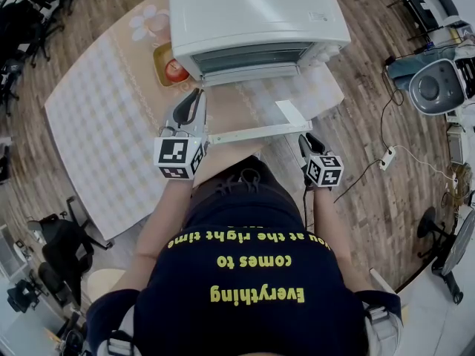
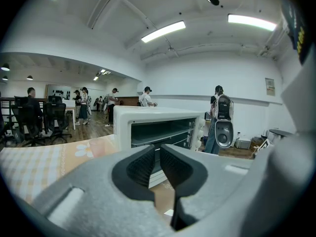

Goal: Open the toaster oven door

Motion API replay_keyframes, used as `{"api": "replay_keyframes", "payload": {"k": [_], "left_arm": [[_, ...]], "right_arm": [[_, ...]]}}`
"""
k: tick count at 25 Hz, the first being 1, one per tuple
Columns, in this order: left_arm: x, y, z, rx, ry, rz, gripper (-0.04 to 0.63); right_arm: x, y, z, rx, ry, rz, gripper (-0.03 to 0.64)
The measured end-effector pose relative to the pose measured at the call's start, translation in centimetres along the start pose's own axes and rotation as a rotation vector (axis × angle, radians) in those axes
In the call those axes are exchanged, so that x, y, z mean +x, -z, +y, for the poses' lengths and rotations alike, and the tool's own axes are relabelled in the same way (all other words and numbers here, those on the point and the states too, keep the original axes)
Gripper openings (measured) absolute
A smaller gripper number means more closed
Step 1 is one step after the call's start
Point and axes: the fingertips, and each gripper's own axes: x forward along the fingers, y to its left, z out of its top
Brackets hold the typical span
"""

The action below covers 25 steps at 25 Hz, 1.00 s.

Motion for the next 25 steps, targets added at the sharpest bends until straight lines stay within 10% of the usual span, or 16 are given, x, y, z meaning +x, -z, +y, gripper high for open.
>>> {"api": "replay_keyframes", "payload": {"k": [12, 25], "left_arm": [[0.1, -0.6, -0.1, 0.000, 0.001, -0.017, 0.034], [-0.6, -2.5, 0.6, -0.001, -0.025, -0.070, 0.034]], "right_arm": [[-3.4, -4.3, -4.8, -0.057, 0.250, -0.058, 0.012], [-8.3, -21.2, 2.3, -0.238, 0.171, -0.417, 0.011]]}}
